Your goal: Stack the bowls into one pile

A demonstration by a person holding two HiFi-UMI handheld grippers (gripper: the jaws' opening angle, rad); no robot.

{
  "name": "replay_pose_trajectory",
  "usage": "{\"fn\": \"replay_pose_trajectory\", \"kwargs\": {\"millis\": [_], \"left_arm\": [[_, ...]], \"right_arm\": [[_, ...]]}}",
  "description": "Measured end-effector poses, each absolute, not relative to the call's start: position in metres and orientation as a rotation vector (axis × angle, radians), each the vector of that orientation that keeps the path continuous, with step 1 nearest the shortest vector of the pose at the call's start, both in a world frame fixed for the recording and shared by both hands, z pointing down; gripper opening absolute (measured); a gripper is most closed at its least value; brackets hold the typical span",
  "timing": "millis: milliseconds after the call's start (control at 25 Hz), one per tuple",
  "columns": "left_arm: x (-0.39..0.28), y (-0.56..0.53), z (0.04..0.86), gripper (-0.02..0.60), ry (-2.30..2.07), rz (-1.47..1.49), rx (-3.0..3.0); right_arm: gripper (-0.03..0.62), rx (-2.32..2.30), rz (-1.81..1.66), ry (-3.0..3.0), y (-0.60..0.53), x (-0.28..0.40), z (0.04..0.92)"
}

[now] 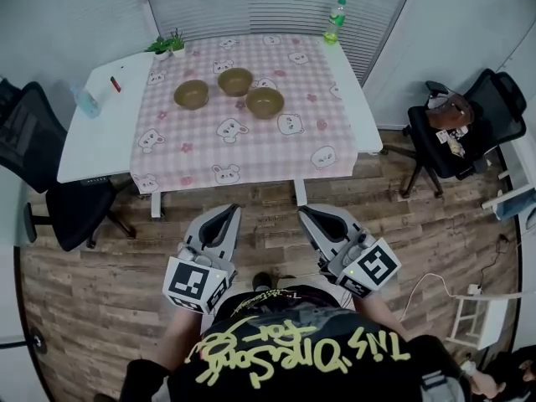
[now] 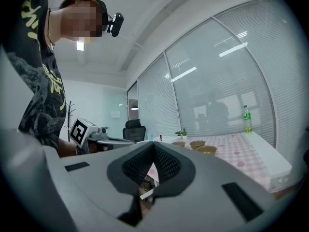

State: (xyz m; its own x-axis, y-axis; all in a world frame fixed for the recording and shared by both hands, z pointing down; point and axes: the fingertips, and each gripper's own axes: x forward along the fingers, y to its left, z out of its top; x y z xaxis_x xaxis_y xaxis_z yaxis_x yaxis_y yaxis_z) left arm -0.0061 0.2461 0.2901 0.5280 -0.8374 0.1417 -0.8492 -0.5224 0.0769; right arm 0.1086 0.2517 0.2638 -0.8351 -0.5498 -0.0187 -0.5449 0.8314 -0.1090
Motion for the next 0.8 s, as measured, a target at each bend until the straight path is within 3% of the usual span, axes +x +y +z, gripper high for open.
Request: {"fn": "replay_pose_trajectory", "kwargs": {"millis": [800], "left_arm": [[-0.023,0.251,0.287,-0.005,-1.492,0.130,2.582]], "right_arm": [[0.003,-0.878,-0.132,2.987,0.257,0.102,0.270]]}}
